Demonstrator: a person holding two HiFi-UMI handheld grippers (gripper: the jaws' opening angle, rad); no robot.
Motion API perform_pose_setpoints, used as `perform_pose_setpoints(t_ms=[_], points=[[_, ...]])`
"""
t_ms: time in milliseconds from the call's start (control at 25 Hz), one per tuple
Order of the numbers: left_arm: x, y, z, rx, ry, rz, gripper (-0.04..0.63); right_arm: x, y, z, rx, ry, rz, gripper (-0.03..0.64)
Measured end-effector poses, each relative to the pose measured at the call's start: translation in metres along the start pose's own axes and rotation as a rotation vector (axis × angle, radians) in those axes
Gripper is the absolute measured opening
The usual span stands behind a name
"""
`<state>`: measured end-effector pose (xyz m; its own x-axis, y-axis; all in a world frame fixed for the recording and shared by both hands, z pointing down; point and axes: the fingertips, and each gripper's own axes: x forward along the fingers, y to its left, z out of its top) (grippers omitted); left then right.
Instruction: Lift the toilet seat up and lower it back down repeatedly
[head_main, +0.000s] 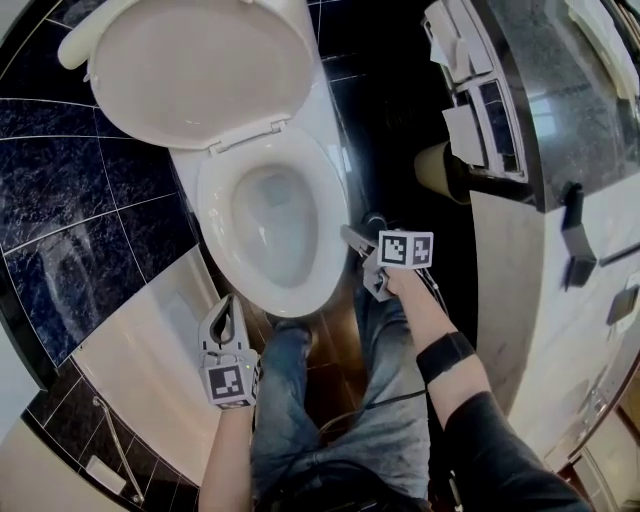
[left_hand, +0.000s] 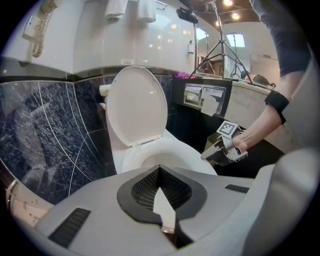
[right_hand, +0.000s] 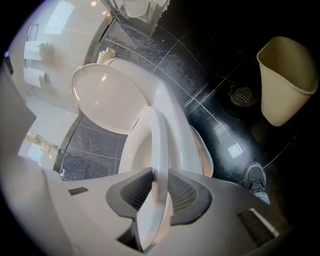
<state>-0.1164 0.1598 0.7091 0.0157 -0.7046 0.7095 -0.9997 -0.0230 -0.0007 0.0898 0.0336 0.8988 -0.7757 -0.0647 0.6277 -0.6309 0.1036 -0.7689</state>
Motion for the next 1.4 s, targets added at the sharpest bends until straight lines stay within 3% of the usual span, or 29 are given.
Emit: perform_pose_setpoints(t_ms=[120, 280, 440, 560, 800, 1000, 1400], points=[[-0.019, -0.014, -0.032, 0.029, 0.076, -0.043, 0.0, -0.009, 0.009, 0.005, 0.008, 0.005, 0.002, 0.114], [-0.039, -0.03, -0.104, 0.056, 0.228, -0.112, 0.0, -0.018, 0.022, 0.008, 0.008, 0.026, 0.008, 0.115], [-0.032, -0.046, -0.158, -0.016, 0.35, -0.138, 0.0, -0.025, 0.035, 0.013, -0.014, 0.057, 0.001, 0.117], [-0.014, -0.055, -0.172, -0.093, 0.381, -0.129, 0.0, -0.029, 0.04, 0.015, 0.013, 0.054, -0.003, 0.117], [0.009, -0.069, -0.129, -0.126, 0.28, -0.156, 0.0, -0.038, 0.057, 0.022, 0.036, 0.032, 0.015, 0.117], [0.001, -0.066, -0.104, -0.152, 0.239, -0.126, 0.0, -0.046, 0.074, 0.032, 0.012, 0.034, 0.034, 0.12], [-0.023, -0.039, -0.032, -0.19, 0.139, -0.054, 0.0, -0.065, 0.111, 0.059, 0.066, -0.026, 0.038, 0.123]])
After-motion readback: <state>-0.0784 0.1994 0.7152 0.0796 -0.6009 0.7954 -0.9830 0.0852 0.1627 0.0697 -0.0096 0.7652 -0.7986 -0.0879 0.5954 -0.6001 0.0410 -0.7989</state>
